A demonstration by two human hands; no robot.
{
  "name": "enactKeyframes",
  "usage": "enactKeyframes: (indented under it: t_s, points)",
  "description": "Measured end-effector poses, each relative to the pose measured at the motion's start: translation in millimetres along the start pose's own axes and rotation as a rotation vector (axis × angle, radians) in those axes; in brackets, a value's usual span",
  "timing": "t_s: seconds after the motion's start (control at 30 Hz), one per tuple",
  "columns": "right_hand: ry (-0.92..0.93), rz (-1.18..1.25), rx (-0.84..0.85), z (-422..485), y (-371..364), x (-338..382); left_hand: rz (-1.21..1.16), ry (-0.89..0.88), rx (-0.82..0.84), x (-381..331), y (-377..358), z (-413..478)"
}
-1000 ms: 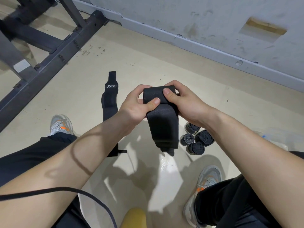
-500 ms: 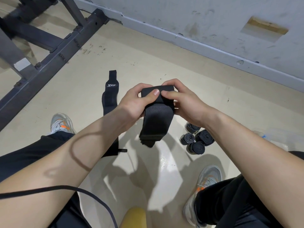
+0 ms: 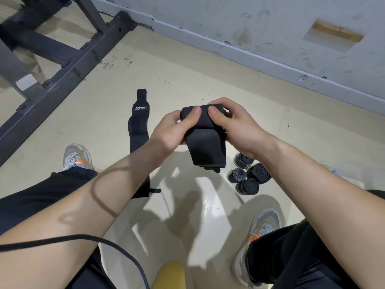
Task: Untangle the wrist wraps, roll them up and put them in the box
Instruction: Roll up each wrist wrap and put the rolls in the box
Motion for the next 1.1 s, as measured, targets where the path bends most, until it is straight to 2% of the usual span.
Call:
enactKeyframes:
  t_s: [0.2,0.3,0.4,0.57,0.77,0.93,1.1]
  points:
    - [0.016,0.021,0.024,-0.7,-0.2,2.3,-0.095,-0.019,-0.029,-3.1,6.9,1.1]
    - [-0.091,0.043,0.074,-2.6,-2.1,-2.8,-0.114,-0.023,-0.028,-3.1,8.4,0.4]
    - [-0.172,-0.039,0.1,-5.4,-3.3,-9.2,-0.089,-0.059,-0.037,-3.1,8.8,1.7]
    - [-0.097,-0.057,0.078,-4.5,-5.8,-5.7,-0.062,-0.105,-0.02,-4.0,7.7,-1.3]
    - [-0.046,0.065,0.074,-2.5,-3.9,-4.4,-0.161,0.042,0.062,3.4,-4.7,-0.7]
    - [-0.006,0.017,0.08,-2.1,-5.2,0.4,-0.258,0.073,0.068,5.7,-7.1,2.9]
    - [-0.121,0.084,0.016,-4.4,-11.8,-12.1,-0.355,0.055,0.043,8.9,-6.5,4.6]
Point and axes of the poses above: each hand's wrist, its own z-axis towards the middle knuckle, its own y-axis out of the back of the hand, x = y × z, the point moved 8 cm from there along z, towards the middle knuckle, and after that the axes turned 7 degrees about -z, right-handed, at the moved point
